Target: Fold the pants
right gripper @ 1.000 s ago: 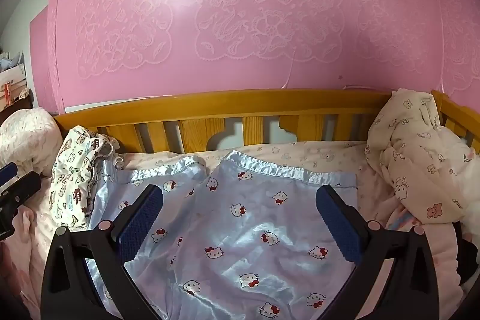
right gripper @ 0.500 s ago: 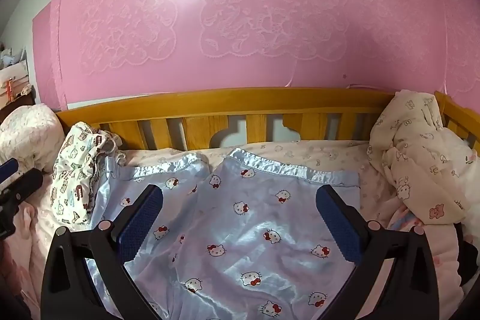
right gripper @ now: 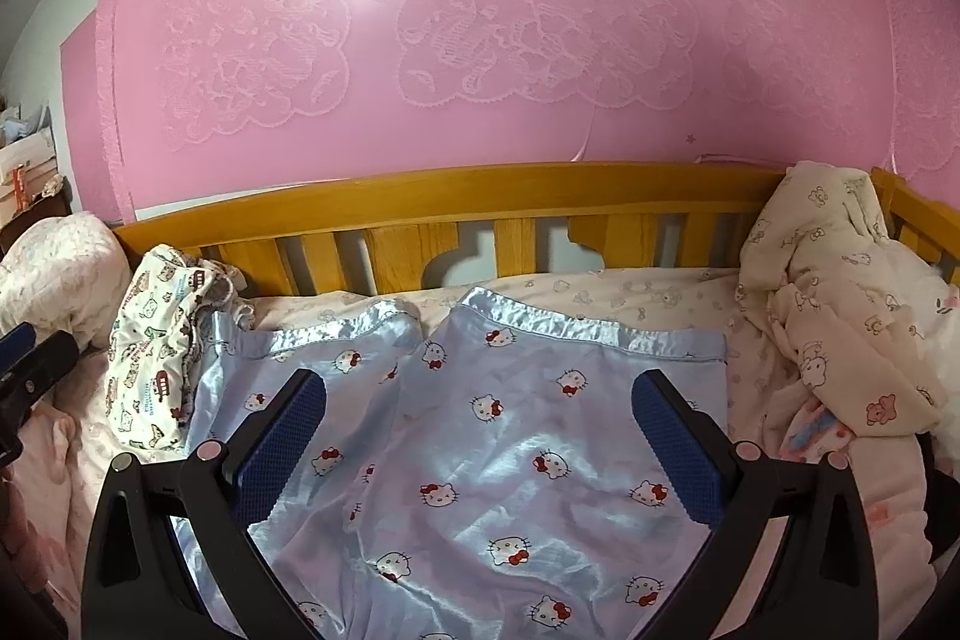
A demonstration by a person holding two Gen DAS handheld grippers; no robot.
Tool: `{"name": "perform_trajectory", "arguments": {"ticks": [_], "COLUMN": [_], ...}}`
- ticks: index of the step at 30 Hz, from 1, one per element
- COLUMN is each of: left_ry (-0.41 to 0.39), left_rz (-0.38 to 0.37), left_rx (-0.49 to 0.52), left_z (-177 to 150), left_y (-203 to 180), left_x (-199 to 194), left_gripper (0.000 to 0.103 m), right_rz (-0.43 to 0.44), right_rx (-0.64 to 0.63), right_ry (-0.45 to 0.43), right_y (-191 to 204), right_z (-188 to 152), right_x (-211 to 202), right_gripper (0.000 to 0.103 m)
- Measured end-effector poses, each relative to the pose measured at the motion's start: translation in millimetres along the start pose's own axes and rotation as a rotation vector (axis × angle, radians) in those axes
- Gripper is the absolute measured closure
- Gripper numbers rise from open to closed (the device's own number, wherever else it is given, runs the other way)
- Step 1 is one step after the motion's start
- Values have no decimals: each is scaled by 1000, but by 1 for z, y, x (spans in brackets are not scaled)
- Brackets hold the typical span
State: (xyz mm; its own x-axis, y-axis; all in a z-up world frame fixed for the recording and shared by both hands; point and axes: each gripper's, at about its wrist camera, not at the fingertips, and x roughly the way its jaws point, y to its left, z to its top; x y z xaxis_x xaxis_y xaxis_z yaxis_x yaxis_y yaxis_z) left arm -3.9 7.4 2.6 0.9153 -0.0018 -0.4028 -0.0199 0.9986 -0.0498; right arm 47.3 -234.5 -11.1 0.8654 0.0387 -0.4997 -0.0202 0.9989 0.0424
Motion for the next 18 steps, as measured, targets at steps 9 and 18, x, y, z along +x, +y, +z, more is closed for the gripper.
{"name": "perform_trajectory", "arguments": {"ticks": [9,18], "left_ry": [-8,-12], "left_rz": [-19,-16], "left_rx": [2,2], "left_z": [-1,-2], "left_y": [0,-2], "left_x": [-1,-2], "left_gripper": [0,0], "right_rz": [0,-12], "right_rx": [-18,-24], "right_ry": [2,9], "right_y": [4,3], "right_z": [-1,-2], "right_x": [2,3], "right_gripper": [1,1]}}
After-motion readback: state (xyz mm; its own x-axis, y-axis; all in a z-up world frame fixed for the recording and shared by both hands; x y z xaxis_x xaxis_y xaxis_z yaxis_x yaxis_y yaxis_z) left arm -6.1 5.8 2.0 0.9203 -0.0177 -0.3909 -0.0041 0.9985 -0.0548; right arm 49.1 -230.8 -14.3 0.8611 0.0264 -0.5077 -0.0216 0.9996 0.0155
